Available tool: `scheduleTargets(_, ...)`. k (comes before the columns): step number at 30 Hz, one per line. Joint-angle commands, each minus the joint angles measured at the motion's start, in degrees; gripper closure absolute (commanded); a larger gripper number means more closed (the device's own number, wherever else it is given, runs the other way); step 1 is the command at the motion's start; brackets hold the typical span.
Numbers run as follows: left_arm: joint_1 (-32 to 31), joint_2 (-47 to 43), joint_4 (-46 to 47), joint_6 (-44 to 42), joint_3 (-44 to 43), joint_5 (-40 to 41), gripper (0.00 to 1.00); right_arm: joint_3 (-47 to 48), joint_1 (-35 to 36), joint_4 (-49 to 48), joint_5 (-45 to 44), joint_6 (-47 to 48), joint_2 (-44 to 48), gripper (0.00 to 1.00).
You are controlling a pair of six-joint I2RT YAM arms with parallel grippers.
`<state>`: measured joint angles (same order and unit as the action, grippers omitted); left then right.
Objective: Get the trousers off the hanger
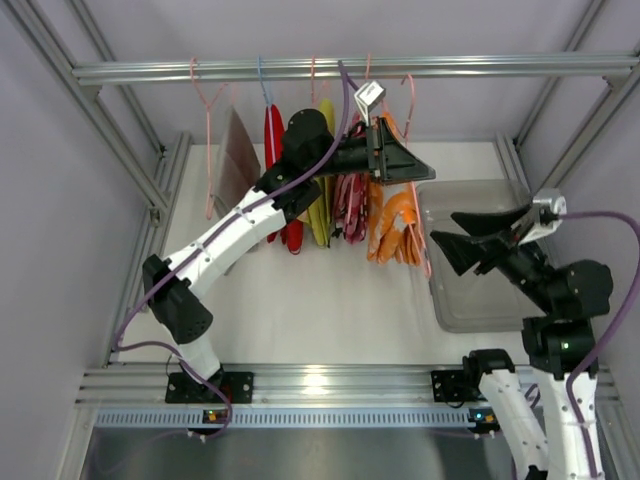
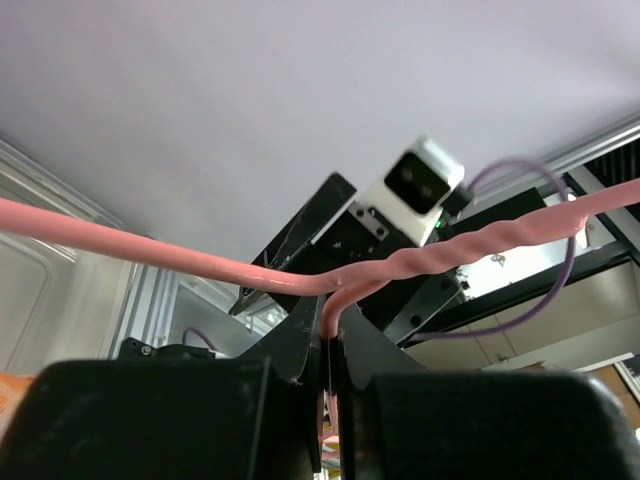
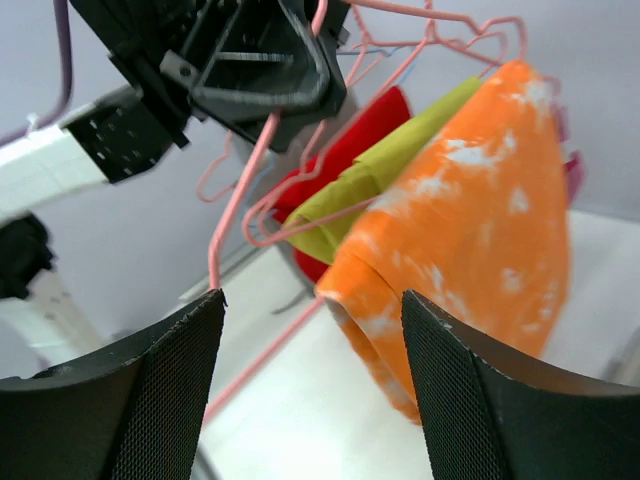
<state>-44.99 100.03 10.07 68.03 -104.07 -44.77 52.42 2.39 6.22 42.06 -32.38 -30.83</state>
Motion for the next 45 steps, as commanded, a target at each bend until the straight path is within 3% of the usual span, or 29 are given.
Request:
scheduleTargets(1,0.4,-1.8,12.4,0.6,-5.8,-0.6,1.00,-4.4,-0.9,8.8,-8.9,15.1,5.3,0.30)
scheduleTargets(8,0.7,-0.3,13.0,1.8,-10.9,-0.1,1.00,-11.0,-0.8,15.0,-9.5,24.8,11.9,0.31)
scheduleTargets(19,0.7,0.6,12.8,4.2,-16.2,1.3,1.00,-21.7,-0.8,9.3,-6.0,31.0,17.2,0.33)
scheduleTargets(29,0.4,0.7,12.3,5.8,-17.2,1.8,1.00,-27.9,-0.6,-7.4,-1.3,35.4,8.9,0.31)
scheduleTargets(35,0.3,0.9,12.1,6.2,-17.1,2.1,1.00,-28.2,0.6,-10.2,2.4,38.6,3.8,0.26)
scheduleTargets(45,-0.1,1.5,11.8,6.7,-17.4,2.6,1.00,-31.1,6.8,-19.7,-9.5,41.9,-1.3,0.30)
